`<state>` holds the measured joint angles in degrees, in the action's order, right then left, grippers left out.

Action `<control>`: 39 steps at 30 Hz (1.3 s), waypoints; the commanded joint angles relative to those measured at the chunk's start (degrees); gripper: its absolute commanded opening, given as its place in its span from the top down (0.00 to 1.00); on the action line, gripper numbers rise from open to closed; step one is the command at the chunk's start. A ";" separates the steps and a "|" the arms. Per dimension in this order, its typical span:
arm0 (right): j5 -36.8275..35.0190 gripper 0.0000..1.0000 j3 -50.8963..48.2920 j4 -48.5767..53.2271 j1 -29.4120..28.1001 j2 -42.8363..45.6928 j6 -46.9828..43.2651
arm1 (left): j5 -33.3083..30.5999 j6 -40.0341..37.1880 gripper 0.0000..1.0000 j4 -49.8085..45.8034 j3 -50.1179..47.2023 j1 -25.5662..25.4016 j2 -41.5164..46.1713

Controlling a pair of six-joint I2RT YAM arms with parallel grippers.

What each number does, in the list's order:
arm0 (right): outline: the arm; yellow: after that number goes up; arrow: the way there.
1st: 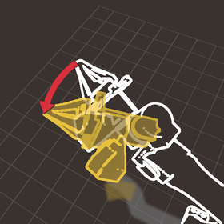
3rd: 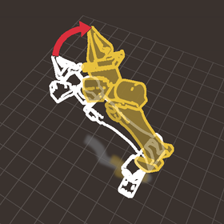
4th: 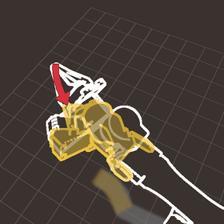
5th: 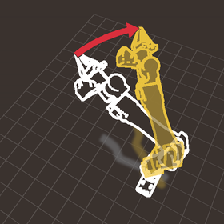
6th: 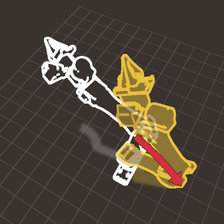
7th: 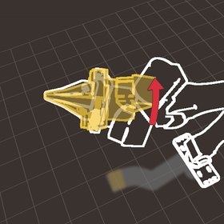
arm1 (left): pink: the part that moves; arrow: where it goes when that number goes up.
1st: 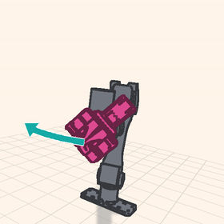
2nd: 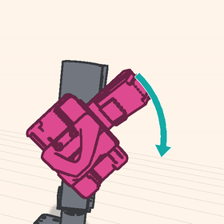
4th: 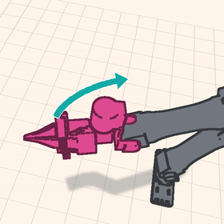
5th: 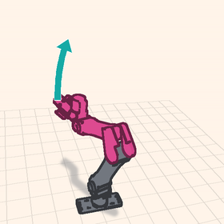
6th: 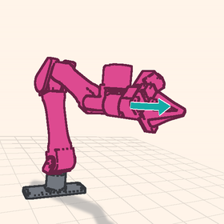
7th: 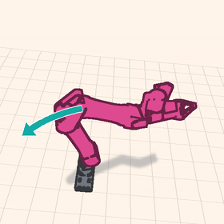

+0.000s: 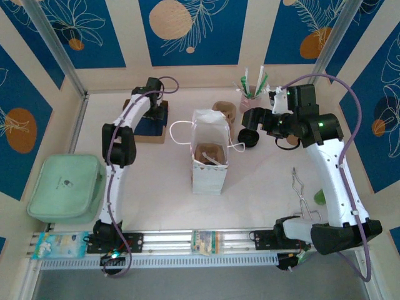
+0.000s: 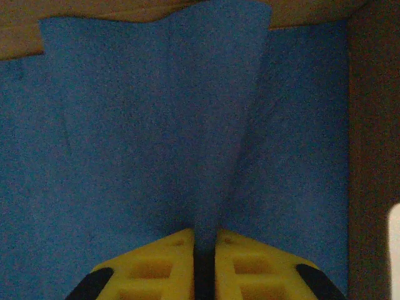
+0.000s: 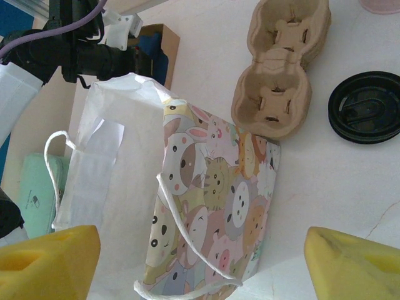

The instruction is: Pack the takeout coffee

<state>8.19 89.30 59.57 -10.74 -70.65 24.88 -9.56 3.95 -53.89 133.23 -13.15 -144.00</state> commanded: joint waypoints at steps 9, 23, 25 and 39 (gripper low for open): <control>1.47 0.17 -0.42 -0.41 0.20 1.83 -0.01 | -1.43 -1.12 0.85 -0.17 -4.60 1.02 14.30; 1.77 0.18 -2.00 -0.88 0.20 3.68 0.16 | 2.85 0.40 0.86 0.19 -6.23 1.11 25.20; 1.77 0.18 -2.24 -0.95 0.29 3.85 0.08 | 3.76 0.78 0.86 0.28 -6.12 1.16 26.58; 1.85 0.19 -2.59 -1.12 0.46 4.36 -0.28 | 12.76 3.84 0.90 2.35 -4.05 1.15 34.46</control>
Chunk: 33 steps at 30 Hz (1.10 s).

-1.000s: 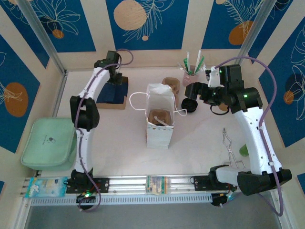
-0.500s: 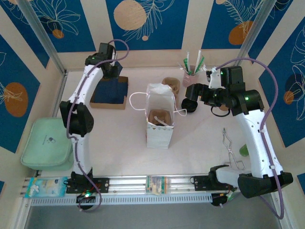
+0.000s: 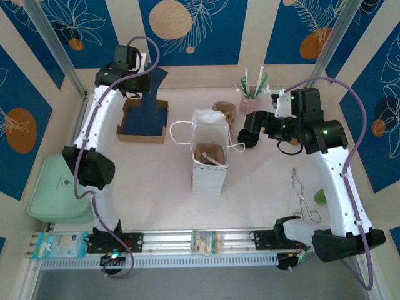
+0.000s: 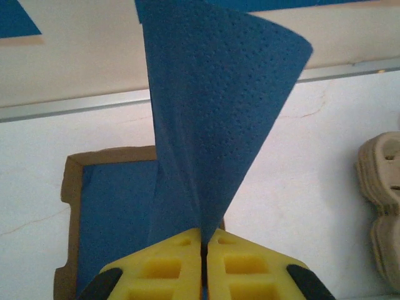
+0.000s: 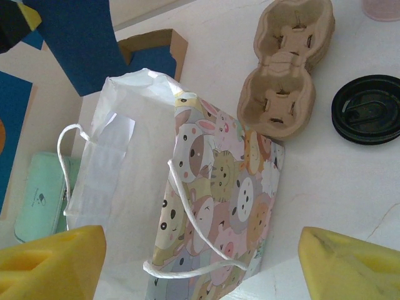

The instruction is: Pack the takeout coffee

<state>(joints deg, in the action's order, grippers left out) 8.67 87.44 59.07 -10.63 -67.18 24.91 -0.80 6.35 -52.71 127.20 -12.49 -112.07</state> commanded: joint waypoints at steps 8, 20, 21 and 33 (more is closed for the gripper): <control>1.51 0.21 -1.11 -0.97 0.53 1.08 -0.30 | 14.24 4.81 0.93 5.12 2.53 0.44 6.69; 1.70 0.22 -2.61 -1.67 0.69 1.65 0.15 | 28.04 11.41 0.95 16.61 -0.55 -2.78 13.77; 1.70 0.22 -2.62 -1.63 0.71 1.78 0.22 | 29.09 11.92 0.96 17.56 -0.64 -3.20 14.14; 1.53 0.23 -3.70 -1.76 0.87 3.19 0.32 | 37.96 16.81 0.96 28.69 -5.79 -10.06 18.30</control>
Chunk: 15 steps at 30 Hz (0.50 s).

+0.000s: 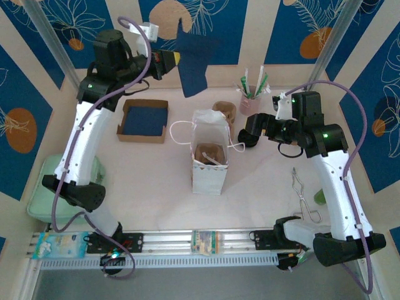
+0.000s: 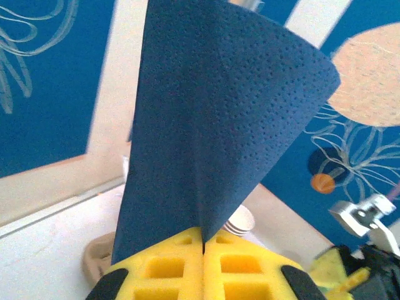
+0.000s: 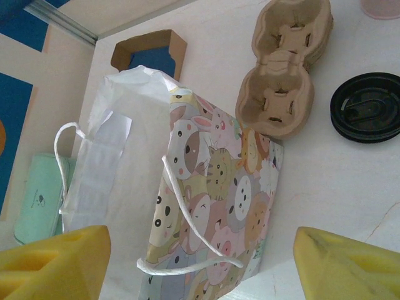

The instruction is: Pack the takeout coffee

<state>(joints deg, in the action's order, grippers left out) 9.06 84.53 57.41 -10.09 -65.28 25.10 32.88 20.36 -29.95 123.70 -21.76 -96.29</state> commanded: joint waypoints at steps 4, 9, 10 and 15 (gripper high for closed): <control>1.22 0.23 -1.28 -0.28 0.42 1.56 0.30 | 7.02 6.28 0.97 12.97 -9.27 -2.09 5.24; 1.66 0.24 -1.21 -0.53 0.48 1.65 0.73 | 8.05 6.97 0.97 16.24 -15.77 -3.59 8.40; 1.71 0.24 -1.21 -0.53 0.44 1.72 0.78 | 8.28 7.19 0.97 16.83 -17.04 -3.77 9.13; 1.99 0.25 -1.54 -0.95 0.42 1.73 1.17 | 8.04 9.08 0.97 21.11 -24.54 -4.59 12.63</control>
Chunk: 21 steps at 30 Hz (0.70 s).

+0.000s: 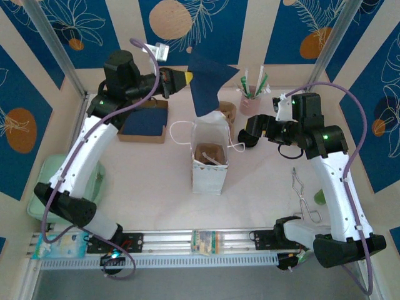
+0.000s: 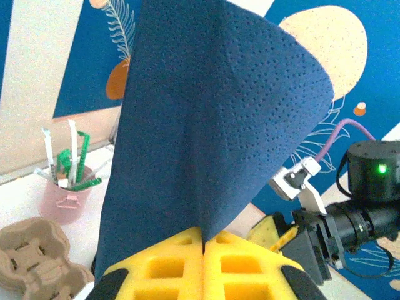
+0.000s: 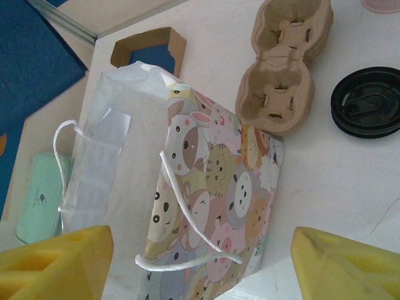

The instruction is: Pack the takeout coffee

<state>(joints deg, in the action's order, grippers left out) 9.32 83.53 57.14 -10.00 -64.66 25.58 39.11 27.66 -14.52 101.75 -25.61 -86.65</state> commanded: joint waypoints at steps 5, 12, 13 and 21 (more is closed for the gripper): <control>2.02 0.25 -0.83 -1.07 0.21 1.03 1.05 | 1.10 2.14 0.98 8.45 -9.82 -2.02 5.21; 1.93 0.25 -0.82 -1.07 0.16 1.03 1.22 | -0.63 0.73 0.98 8.38 -15.26 -3.20 6.27; 1.84 0.25 -0.82 -1.07 0.16 1.08 1.13 | -1.04 0.04 0.98 7.93 -15.86 -3.30 6.55; 2.17 0.26 -0.82 -1.33 0.02 0.53 1.40 | -3.41 -2.41 0.98 7.13 -19.90 -3.57 7.99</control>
<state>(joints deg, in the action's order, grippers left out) 9.69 83.44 56.55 -10.00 -64.66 26.22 36.80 27.05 -8.38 82.52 -28.56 -80.60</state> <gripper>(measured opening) 0.746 0.065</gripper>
